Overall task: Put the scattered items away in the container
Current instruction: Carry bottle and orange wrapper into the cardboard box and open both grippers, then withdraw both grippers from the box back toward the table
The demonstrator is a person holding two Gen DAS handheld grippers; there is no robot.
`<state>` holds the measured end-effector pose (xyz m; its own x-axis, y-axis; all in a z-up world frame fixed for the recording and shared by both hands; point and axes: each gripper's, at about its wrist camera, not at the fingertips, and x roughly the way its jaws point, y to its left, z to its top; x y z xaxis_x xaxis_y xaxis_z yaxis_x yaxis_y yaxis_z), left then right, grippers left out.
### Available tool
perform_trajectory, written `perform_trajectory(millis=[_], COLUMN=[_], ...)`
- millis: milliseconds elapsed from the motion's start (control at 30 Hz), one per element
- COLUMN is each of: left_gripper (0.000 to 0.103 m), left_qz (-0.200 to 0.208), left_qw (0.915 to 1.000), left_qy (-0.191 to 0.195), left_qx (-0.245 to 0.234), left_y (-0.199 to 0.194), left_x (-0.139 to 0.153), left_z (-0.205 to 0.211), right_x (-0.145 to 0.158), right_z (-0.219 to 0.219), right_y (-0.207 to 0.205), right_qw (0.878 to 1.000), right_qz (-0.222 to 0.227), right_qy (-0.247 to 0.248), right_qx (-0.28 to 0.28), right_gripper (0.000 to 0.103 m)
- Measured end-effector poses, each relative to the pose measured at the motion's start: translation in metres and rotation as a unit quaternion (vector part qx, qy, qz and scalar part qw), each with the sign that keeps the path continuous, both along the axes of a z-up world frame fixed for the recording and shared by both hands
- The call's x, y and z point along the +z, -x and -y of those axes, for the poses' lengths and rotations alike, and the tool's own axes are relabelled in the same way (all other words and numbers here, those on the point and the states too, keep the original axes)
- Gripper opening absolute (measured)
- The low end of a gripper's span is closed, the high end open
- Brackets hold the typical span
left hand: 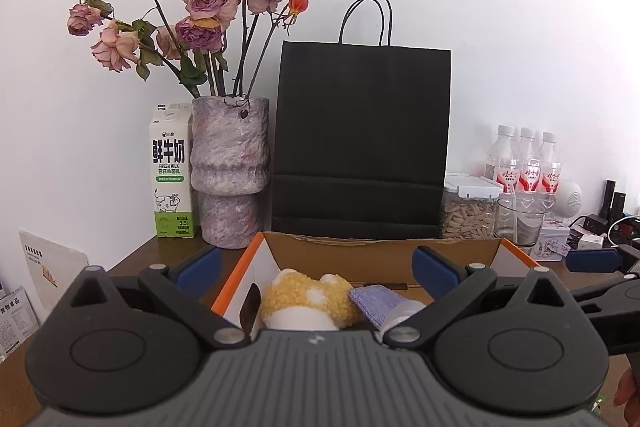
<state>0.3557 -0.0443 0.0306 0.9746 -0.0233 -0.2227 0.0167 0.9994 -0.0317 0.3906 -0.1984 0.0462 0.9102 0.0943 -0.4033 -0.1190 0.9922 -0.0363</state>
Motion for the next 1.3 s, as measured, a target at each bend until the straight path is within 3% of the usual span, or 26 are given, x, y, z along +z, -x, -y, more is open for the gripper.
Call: perform_trajectory(millis=[500,800,1300], left_gripper=[0.103,0.103,0.103], left_qz=[-0.040,-0.073,-0.116], left_qw=[0.9992,0.9973,0.9932], left_qy=[0.006,0.007,0.005], left_qx=[-0.002,-0.001,-0.006], left_y=[0.056,0.084,0.109], left_x=[-0.018,-0.032,-0.048], left_z=[-0.008,-0.009,-0.009], right_x=[-0.009,-0.036,-0.056], right_z=[0.020,0.035,0.048], right_y=[0.076,0.114,0.140], right_qw=[1.000,0.998,0.997], right_qz=[-0.001,-0.046,-0.070], right_qy=[0.009,0.004,-0.004], right_qx=[-0.016,-0.032,-0.039], right_gripper=[0.103,0.103,0.102])
